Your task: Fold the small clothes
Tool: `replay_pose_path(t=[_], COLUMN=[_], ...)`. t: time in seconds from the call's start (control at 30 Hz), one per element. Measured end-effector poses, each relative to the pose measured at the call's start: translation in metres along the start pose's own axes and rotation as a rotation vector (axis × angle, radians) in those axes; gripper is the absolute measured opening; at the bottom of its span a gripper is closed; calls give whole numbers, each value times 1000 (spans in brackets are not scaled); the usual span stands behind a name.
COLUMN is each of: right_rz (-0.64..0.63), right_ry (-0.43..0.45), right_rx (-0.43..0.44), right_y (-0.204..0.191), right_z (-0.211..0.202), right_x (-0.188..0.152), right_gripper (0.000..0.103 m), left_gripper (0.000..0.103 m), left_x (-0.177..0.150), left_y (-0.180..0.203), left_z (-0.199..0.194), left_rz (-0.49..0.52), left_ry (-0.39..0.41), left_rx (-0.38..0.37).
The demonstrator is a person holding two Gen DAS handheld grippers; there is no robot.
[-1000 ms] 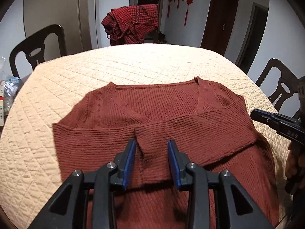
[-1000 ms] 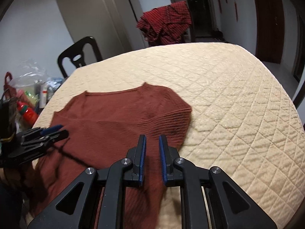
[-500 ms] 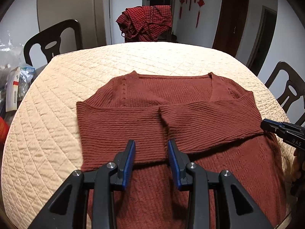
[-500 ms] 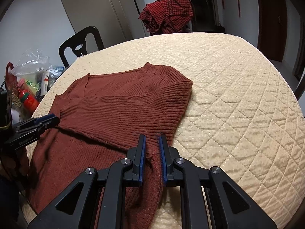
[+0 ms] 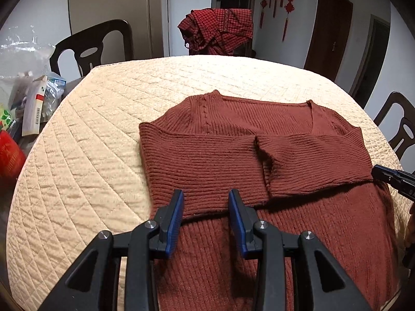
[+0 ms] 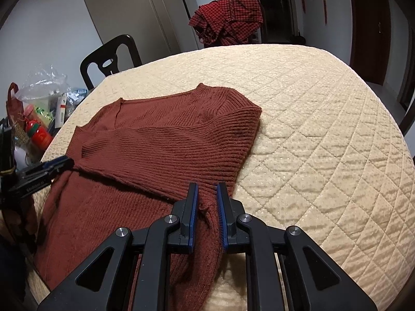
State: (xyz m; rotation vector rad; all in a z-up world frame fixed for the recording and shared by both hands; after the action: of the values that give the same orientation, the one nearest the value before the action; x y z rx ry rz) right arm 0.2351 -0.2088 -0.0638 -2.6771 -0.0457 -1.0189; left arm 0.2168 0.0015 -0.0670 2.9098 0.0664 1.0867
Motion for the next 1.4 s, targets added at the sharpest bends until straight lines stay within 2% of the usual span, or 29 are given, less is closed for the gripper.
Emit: replay_pose_path(t=[0.17,0.37,0.53,0.67,0.7,0.77,1.03,1.4], right_rz=[-3,-6,0,-1,3,15,113,158], right_ry=[1,15,39,33,26,21,-49,-45], right_rx=[-8,21,53,80,84,93,150,233], right_y=[-3,-9,-19,-28,-30,-31,-27,-44], right_z=[-8,-32,-60,-77,-80,-86,-93,-101], right_x=[0,-7,-19,-44,-54,-69,-131,-147], right_gripper=[15,15,20,24,27,40,41,45], left_gripper=[38,39,45,49,49,50,50,51], left_x=[0,-5,-16,-36,-43,-60,-116,-141], left_y=[0,-1,-5,-9,-10,-13,-16,2], left_z=[-5,-23,-49,-69,-73,-78,-95,-111], left_rz=[-2,7,5,-15,-23,-46,-108,-156], left_ry=[3,14,35,44,40,23,-40,-46], left_rx=[0,10,6,-25,-33,-55,-128,-194])
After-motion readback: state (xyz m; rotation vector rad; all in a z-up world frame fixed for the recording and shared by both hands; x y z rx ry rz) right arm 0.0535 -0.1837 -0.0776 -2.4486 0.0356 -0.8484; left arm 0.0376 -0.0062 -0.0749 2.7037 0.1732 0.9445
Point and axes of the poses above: each gripper's, at about its wrist camera, not at the fingertips, and z roughly the way its jaws point, y to its right, x to its top, the point moved 10 cm from there along z, roughly the way its jaws point
